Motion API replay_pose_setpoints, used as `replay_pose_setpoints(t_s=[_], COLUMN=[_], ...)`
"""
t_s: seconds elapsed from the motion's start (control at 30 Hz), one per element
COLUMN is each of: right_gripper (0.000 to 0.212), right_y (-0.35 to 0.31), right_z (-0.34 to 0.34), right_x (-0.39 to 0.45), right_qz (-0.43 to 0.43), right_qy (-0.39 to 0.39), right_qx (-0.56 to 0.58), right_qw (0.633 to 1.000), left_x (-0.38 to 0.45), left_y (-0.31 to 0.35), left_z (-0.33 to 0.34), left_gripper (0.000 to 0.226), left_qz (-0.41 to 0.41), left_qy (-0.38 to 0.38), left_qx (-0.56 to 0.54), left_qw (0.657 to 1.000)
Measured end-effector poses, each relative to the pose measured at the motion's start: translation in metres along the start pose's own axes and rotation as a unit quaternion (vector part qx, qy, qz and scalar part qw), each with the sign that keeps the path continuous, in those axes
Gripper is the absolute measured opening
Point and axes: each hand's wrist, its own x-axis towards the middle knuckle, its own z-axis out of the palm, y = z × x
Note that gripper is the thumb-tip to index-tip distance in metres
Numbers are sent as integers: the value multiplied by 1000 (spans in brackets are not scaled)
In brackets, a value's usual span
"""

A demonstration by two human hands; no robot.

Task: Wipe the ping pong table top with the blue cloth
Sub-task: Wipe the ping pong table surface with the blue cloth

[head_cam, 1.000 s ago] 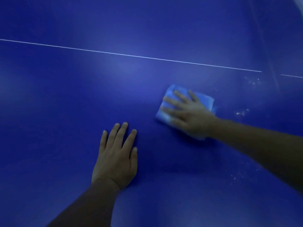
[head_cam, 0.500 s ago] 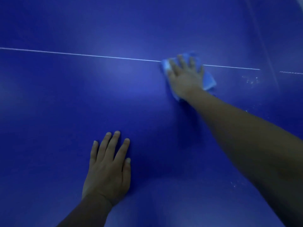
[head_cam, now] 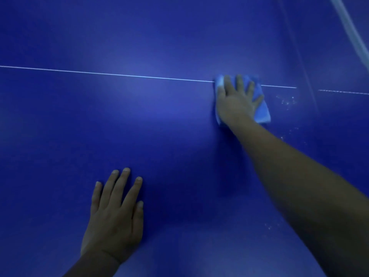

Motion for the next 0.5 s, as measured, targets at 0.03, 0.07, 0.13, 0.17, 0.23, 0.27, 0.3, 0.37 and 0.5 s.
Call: replay_pose_setpoints(t_s=[0.03, 0.07, 0.13, 0.17, 0.23, 0.27, 0.3, 0.37, 0.5], right_gripper=[55, 55, 55, 57, 64, 65, 62, 57, 68], right_y=[12, 15, 3, -1, -1, 4, 14, 42, 74], right_z=[1, 5, 18, 21, 10, 2, -7, -20, -25], right_x=[-17, -39, -75, -79, -42, -13, 17, 62, 8], right_qz=[21, -4, -159, -242, -334, -331, -308, -249, -284], right_qy=[0, -3, -20, -49, -75, -68, -59, -65, -66], right_qx=[-6, -24, -51, -62, -115, -135, -142, -123, -112], right_qw=[1000, 1000, 986, 967, 933, 931, 939, 958, 950], left_x=[0, 1, 0, 0, -1, -1, -2, -2, -1], left_y=[0, 0, 0, 0, 0, 0, 1, 2, 2], left_z=[0, 0, 0, 0, 0, -1, -1, -2, -2], left_gripper=[55, 56, 56, 56, 56, 56, 56, 55, 56], left_qz=[0, -2, -6, -6, -8, -12, -16, -18, -20], left_qy=[0, -1, -4, -5, -13, -19, -23, -26, -24], left_qx=[-1, 0, -1, -3, -4, -3, 0, 5, 7], left_qw=[1000, 1000, 1000, 1000, 1000, 1000, 1000, 999, 999])
